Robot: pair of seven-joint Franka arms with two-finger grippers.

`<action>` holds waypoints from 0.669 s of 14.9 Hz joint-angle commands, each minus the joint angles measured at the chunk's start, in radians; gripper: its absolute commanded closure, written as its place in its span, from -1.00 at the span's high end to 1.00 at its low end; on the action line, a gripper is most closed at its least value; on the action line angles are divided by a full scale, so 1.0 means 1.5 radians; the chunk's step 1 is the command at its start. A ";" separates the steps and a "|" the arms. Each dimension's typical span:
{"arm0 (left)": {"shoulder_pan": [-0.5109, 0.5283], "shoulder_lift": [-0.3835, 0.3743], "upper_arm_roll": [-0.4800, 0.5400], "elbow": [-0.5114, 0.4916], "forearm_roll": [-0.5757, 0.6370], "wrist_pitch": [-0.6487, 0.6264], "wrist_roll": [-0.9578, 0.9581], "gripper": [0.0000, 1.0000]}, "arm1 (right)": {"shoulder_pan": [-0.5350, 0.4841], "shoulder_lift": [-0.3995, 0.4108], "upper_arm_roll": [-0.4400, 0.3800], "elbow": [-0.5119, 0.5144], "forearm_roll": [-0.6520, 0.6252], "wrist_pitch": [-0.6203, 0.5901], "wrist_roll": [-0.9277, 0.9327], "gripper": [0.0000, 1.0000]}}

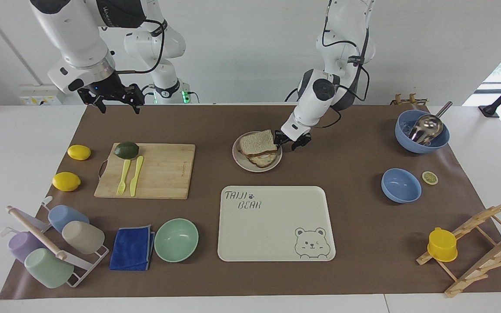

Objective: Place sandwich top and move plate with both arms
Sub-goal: 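Grasp the plate rim with the left gripper while the right gripper retracts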

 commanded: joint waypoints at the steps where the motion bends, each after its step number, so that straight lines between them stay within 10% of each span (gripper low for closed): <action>1: -0.017 -0.004 0.009 -0.012 -0.012 0.020 -0.004 0.29 | -0.018 -0.015 0.005 -0.016 0.019 0.006 -0.018 1.00; 10: -0.019 0.006 0.009 -0.012 -0.025 0.025 -0.004 -0.05 | -0.013 -0.015 0.005 -0.016 0.021 0.004 -0.026 1.00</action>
